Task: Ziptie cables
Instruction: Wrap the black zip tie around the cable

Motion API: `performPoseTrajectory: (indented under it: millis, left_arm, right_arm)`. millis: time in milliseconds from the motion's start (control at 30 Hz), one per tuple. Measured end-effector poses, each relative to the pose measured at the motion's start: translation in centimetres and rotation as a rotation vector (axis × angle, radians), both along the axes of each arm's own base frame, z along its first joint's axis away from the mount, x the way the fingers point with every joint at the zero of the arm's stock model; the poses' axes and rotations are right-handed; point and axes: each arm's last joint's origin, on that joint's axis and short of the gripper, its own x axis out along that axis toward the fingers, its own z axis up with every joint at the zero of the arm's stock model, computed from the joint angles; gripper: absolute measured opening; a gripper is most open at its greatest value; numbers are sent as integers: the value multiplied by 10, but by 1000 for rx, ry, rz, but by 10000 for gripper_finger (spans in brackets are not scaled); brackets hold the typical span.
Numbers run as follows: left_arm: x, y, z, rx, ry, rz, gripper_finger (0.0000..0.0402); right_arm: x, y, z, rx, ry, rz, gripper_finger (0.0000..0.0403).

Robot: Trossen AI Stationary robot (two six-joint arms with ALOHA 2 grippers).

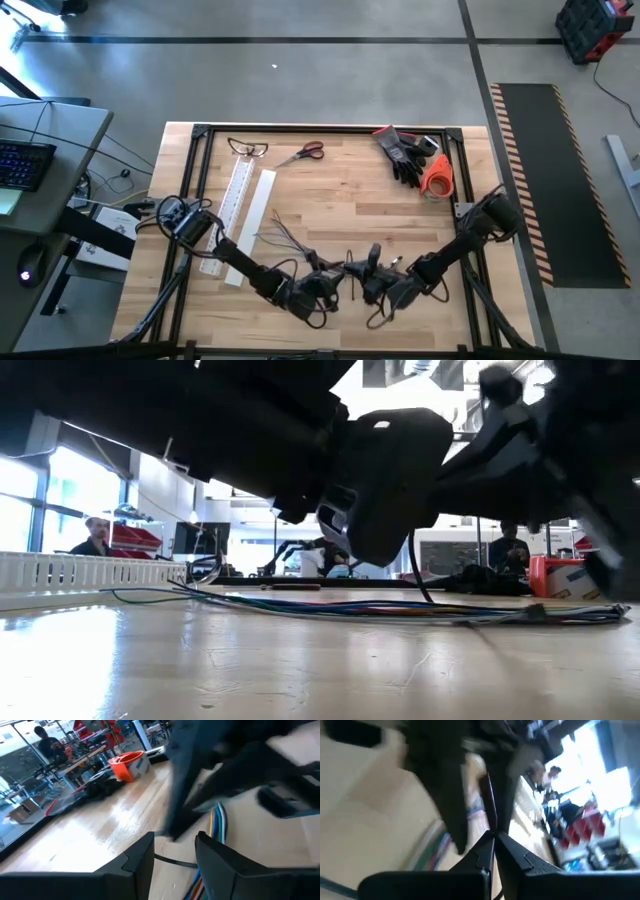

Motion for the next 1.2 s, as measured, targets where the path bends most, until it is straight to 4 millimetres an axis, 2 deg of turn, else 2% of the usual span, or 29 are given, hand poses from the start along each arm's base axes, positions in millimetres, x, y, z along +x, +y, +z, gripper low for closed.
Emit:
performPoseTrajectory:
  millis: [200,367,567,767,1200]
  left_arm:
    - [3,6,0,15,9,14,122]
    - [11,21,0,11,20,20,122]
    - [20,37,0,-5,20,22,122]
    - [25,40,5,-36,-18,-36,117]
    - [26,39,7,-74,-48,-51,6]
  right_arm:
    - [-13,-38,10,303,-17,31,0]
    - [-23,-56,21,433,-36,105,0]
    - [-31,-63,29,491,-58,145,0]
    - [-32,-63,28,517,-45,153,0]
    - [-32,-63,26,519,-31,147,0]
